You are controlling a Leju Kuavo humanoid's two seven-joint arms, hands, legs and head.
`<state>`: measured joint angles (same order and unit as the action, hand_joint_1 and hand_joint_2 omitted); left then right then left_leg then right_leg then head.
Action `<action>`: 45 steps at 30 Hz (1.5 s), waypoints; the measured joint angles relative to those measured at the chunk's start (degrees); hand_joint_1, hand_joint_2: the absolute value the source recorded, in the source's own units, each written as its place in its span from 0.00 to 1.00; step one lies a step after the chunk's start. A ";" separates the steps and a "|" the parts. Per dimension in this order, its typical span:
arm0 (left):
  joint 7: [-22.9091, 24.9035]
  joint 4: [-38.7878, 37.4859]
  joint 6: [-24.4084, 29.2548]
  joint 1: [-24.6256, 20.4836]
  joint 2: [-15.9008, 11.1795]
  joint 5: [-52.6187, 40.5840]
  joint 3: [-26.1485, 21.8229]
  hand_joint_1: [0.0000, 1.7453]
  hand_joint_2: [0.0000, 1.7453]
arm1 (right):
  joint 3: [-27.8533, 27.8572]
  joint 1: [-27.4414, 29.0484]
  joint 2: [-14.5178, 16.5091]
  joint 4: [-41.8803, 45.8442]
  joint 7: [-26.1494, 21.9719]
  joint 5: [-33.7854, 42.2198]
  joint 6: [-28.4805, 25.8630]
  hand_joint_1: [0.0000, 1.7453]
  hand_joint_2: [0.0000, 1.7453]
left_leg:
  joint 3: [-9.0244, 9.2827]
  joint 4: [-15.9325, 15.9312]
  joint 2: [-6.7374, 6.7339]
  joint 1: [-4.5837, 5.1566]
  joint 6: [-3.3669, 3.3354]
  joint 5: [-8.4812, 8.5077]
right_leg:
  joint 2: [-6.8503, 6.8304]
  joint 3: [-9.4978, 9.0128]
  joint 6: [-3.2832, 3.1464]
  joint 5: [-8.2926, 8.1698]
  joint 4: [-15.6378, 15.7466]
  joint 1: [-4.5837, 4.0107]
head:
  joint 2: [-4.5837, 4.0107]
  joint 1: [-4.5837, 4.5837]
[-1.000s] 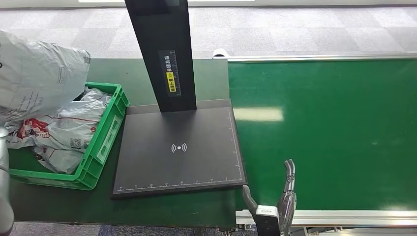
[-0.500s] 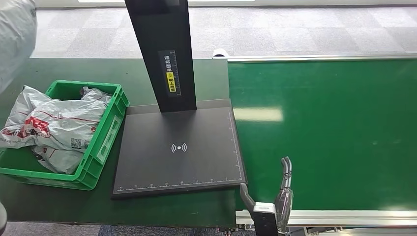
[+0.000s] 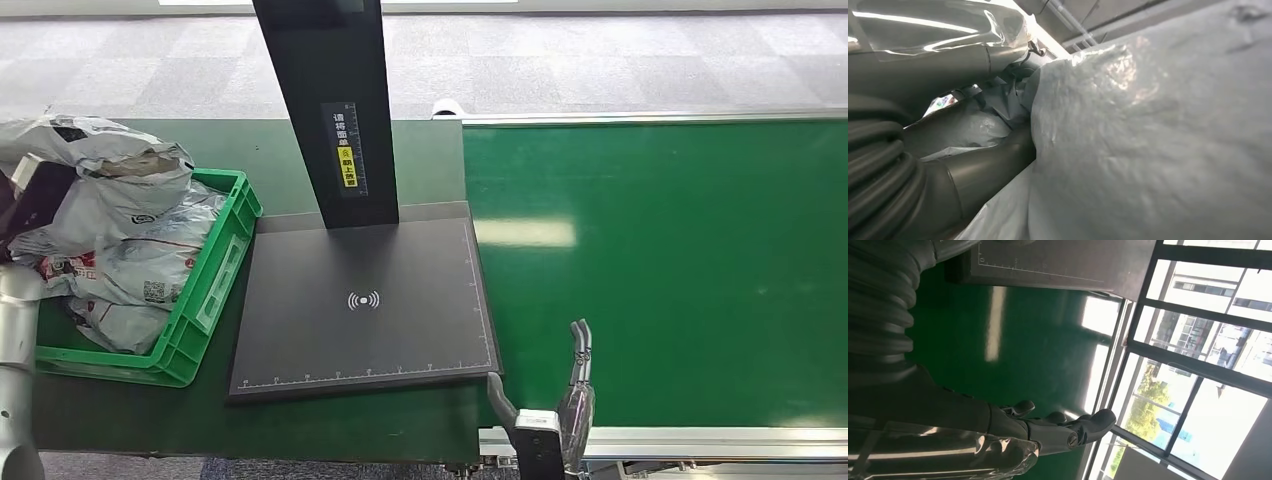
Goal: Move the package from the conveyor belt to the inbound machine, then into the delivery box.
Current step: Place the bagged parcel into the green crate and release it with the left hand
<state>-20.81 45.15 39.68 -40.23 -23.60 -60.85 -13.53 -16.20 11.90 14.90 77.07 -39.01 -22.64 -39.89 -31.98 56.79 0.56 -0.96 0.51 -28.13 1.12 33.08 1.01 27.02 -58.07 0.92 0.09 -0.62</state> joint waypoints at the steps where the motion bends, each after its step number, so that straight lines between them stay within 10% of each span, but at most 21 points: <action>1: 0.45 -0.15 -0.13 0.17 0.38 -0.45 0.17 1.00 1.00 | 0.01 0.00 -0.01 0.00 0.10 -0.02 0.00 0.00 1.00 | -0.01 0.00 0.00 0.00 0.00 0.00 | 0.01 0.02 0.00 0.00 0.00 0.00 | 0.00 0.01; 13: 19.49 -14.01 -2.52 -2.03 0.08 -20.15 12.38 1.00 1.00 | -0.80 0.03 -1.31 0.45 1.71 0.57 0.00 0.00 1.00 | 0.05 0.00 0.04 -0.01 0.01 0.01 | -0.04 -0.09 -0.01 0.00 0.00 -0.01 | 0.00 -0.01; 17: 22.00 -16.23 -2.48 -3.44 -1.09 -22.11 15.41 0.00 1.00 | -1.10 0.02 -1.60 0.46 1.77 0.62 0.00 0.00 1.00 | 0.07 0.00 0.04 -0.02 0.02 0.01 | -0.02 -0.09 -0.02 -0.01 0.00 -0.01 | 0.00 -0.02; 21: 21.49 -17.42 -3.94 -4.47 -1.87 -19.82 16.37 0.00 1.00 | -1.30 0.03 -1.78 0.46 1.68 0.67 0.00 0.00 1.00 | 0.07 0.00 0.04 -0.03 0.03 0.01 | -0.03 -0.08 -0.02 0.00 -0.01 -0.02 | 0.00 -0.01; 28: 6.00 -15.84 -20.65 -9.02 -4.85 -1.56 14.23 0.00 1.00 | -0.95 0.05 -2.04 0.47 1.06 1.18 0.00 0.00 1.00 | 0.02 0.00 0.04 -0.09 0.09 0.06 | -0.04 -0.04 -0.04 -0.02 -0.02 -0.07 | 0.00 0.01; 34: 2.05 -6.57 -26.42 -13.55 -11.41 8.95 14.16 0.00 1.00 | -0.60 0.23 -2.11 0.93 2.21 0.39 0.00 0.00 1.00 | -0.06 0.00 -0.06 -0.14 0.16 0.04 | 0.08 0.05 -0.06 -0.04 -0.03 -0.12 | 0.00 -0.02; 45: 4.05 18.87 -34.33 -5.25 -25.16 15.68 13.48 0.00 1.00 | -0.28 0.93 -2.14 1.29 1.61 1.21 0.00 0.00 1.00 | -0.10 -0.02 -0.12 -0.17 0.23 -0.01 | 0.12 0.09 -0.20 0.07 -0.02 -0.17 | 0.00 0.00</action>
<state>-16.76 64.02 5.34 -45.47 -48.77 -45.17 -0.05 -16.48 12.83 12.76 78.36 -37.41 -21.43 -39.89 -32.08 56.77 0.44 -1.13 0.74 -28.14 1.24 33.17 0.81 27.09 -58.10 0.75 0.09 -0.62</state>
